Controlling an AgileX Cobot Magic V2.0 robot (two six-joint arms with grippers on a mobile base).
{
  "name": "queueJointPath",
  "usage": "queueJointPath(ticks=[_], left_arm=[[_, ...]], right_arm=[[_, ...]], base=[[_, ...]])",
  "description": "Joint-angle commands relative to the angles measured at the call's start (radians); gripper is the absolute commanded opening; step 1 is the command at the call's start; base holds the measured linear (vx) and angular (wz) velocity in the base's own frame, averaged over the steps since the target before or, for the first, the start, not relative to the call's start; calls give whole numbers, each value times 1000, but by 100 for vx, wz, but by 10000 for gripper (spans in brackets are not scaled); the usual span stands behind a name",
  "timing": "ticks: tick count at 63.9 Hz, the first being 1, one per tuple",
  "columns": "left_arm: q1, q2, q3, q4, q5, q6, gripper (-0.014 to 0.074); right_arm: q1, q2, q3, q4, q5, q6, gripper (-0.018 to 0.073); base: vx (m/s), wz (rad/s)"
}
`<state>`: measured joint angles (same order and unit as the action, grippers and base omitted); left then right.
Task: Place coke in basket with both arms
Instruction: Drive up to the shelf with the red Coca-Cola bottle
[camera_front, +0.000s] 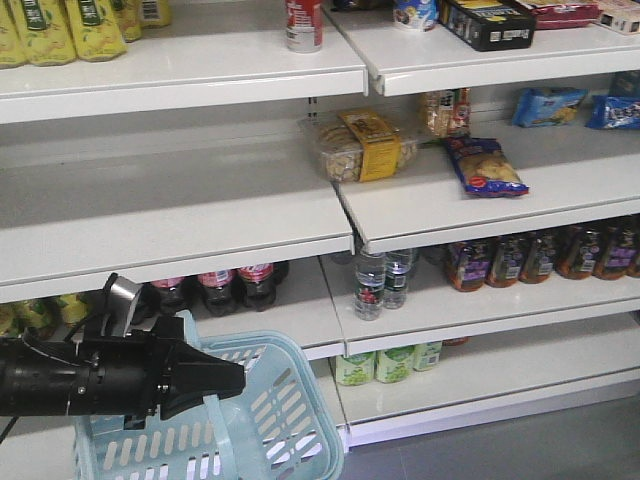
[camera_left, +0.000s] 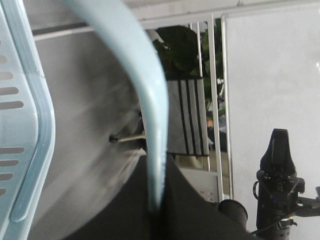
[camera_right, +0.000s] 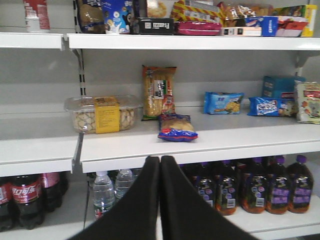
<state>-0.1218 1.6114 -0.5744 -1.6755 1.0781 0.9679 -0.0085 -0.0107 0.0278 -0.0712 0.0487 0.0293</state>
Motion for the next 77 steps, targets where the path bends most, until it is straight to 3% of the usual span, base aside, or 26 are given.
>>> queueJointPath(ticks=[1, 36, 77], left_arm=[[-7, -34, -24, -56, 78, 2, -6], [-7, -34, -24, -56, 78, 2, -6], [-7, -34, -24, -56, 78, 2, -6]], right_arm=[[1, 6, 8, -5, -77, -5, -10], [1, 6, 8, -5, -77, -5, -10], [1, 6, 8, -5, -76, -5, -10]], base=[[10, 38], [8, 31], [9, 3]])
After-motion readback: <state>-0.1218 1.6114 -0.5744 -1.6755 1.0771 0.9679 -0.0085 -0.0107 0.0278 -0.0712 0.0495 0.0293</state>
